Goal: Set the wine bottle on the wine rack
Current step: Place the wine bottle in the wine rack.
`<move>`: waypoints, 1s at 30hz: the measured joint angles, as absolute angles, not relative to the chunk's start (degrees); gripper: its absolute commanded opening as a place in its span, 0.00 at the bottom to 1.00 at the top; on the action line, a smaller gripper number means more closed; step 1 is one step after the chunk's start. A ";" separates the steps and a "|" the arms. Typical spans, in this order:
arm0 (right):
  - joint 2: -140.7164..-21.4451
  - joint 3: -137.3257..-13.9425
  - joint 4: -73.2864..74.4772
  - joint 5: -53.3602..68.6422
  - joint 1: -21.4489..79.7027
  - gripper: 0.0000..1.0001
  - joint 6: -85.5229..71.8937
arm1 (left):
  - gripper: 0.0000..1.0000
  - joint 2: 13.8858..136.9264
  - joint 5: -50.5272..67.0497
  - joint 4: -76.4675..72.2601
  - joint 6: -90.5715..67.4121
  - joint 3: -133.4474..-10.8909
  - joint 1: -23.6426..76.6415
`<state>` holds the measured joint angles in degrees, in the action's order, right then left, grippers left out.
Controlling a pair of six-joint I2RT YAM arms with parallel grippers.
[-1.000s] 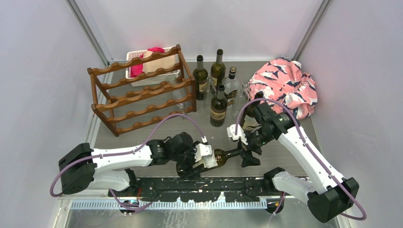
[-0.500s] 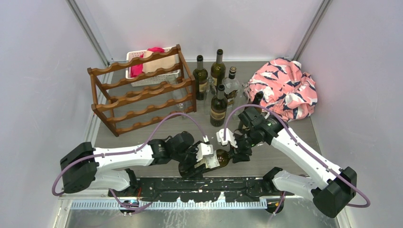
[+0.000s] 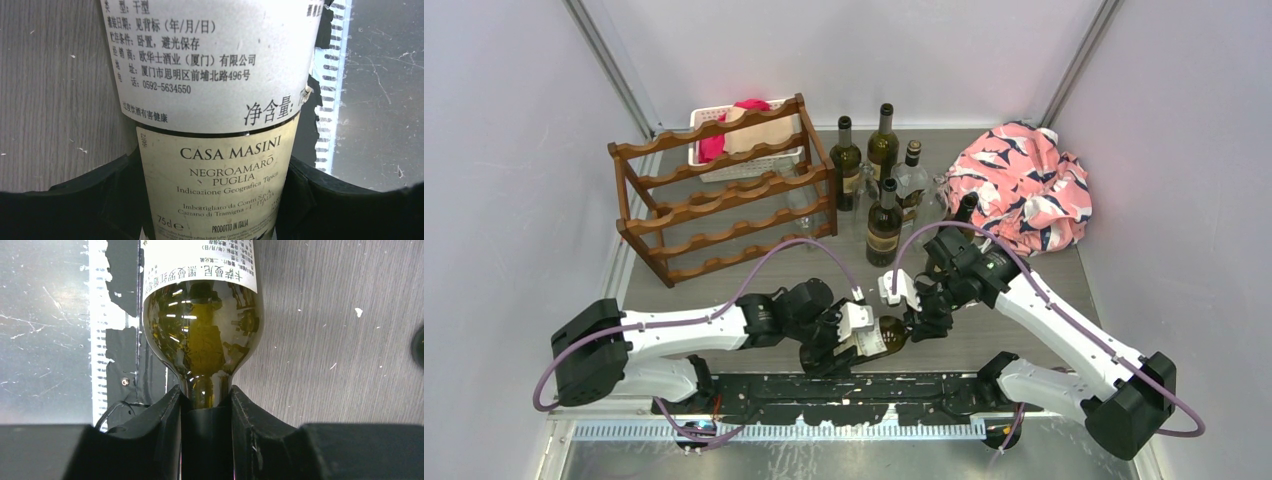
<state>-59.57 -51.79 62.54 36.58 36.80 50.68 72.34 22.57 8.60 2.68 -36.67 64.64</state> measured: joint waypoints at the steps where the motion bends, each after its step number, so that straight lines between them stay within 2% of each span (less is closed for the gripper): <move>1: -59.46 -51.70 62.52 36.64 36.75 0.01 50.48 | 0.78 72.31 22.09 8.60 2.15 -36.67 64.66; 3: -59.11 -51.13 62.39 37.15 36.47 0.01 50.17 | 0.85 72.03 21.65 8.82 1.37 -36.69 64.99; 7: -58.78 -49.54 62.37 38.92 35.09 0.01 48.01 | 0.88 68.69 19.05 8.99 -2.79 -37.36 64.75; 18: -58.74 -48.29 62.57 42.37 32.01 0.01 44.58 | 0.83 49.91 12.84 11.86 -12.67 -39.44 64.42; 21: -58.74 -48.31 62.57 43.83 31.33 0.01 44.16 | 0.82 48.60 10.04 13.41 -18.17 -44.58 64.42; 23: -58.74 -48.34 62.57 44.91 30.98 0.01 43.99 | 0.92 48.51 8.16 12.75 -22.44 -49.50 64.42; 30: -58.78 -49.28 62.83 49.12 29.85 0.01 44.23 | 0.93 52.99 -1.19 9.52 -33.26 -67.66 64.47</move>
<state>-58.78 -49.28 62.83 49.12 29.85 44.23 52.99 -1.19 9.52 -33.26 -67.66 64.47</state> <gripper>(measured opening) 0.405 0.929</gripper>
